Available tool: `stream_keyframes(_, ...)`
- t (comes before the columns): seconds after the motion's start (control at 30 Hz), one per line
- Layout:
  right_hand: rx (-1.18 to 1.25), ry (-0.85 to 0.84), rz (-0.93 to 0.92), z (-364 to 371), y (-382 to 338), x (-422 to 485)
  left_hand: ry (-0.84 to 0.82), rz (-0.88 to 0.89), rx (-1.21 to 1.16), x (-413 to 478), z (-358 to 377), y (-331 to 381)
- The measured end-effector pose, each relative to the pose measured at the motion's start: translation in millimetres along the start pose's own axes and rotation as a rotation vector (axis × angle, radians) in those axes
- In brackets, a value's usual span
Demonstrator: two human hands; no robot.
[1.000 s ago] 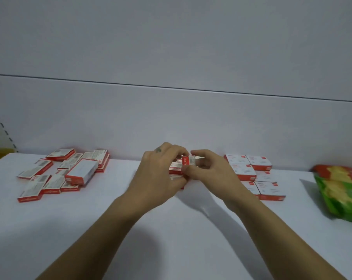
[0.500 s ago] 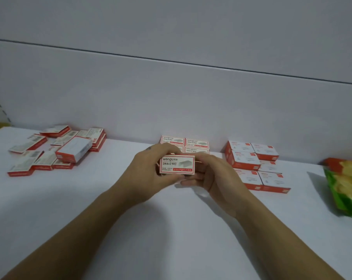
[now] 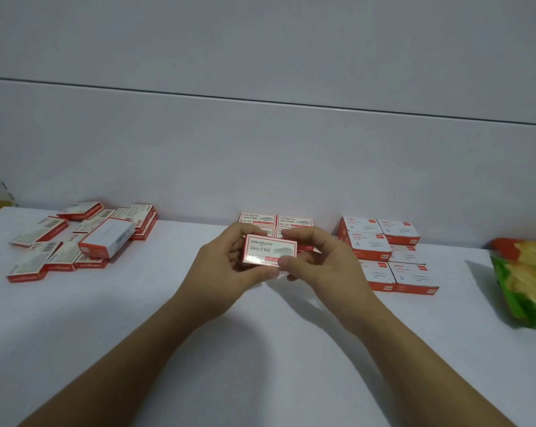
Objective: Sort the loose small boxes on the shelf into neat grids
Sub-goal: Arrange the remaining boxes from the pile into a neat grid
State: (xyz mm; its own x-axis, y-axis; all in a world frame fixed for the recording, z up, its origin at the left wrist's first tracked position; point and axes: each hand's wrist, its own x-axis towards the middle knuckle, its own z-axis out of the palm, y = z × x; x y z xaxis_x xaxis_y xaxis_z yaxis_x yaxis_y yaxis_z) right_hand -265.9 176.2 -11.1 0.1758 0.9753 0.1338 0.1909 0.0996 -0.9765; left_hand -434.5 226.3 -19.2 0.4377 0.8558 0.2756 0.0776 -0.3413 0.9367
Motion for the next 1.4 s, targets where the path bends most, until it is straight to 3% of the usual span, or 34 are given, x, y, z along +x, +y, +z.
stream_keyframes(0.1,-0.496,-0.022,-0.302,-4,2,-1,0.022,0.049,0.212,-1,-1,3)
stream_keyframes(0.17,-0.651,-0.058,-0.414,-5,3,-1,0.041,0.100,0.319,-1,-2,5)
stream_keyframes(0.3,-0.853,0.087,-0.460,-9,4,0,0.055,0.089,0.584,3,-6,3)
stream_keyframes(0.4,-1.051,0.198,-0.375,-20,4,5,0.085,0.114,0.822,7,-17,-5)
stream_keyframes(0.5,-1.041,0.141,-0.261,-27,7,7,0.057,0.098,0.960,9,-25,-8)
stream_keyframes(0.63,-1.018,0.068,-0.203,-18,16,10,-0.139,-0.016,1.101,10,-21,-10)
stream_keyframes(0.77,-1.042,0.170,-0.201,-4,23,11,-0.258,-0.060,1.067,10,-19,-12)
stream_keyframes(1.17,-1.262,0.276,-0.183,20,24,11,-0.196,-0.021,1.017,6,-14,-9)
stream_keyframes(1.4,-1.379,0.195,-0.142,32,0,8,-0.166,0.059,1.114,4,-23,1)
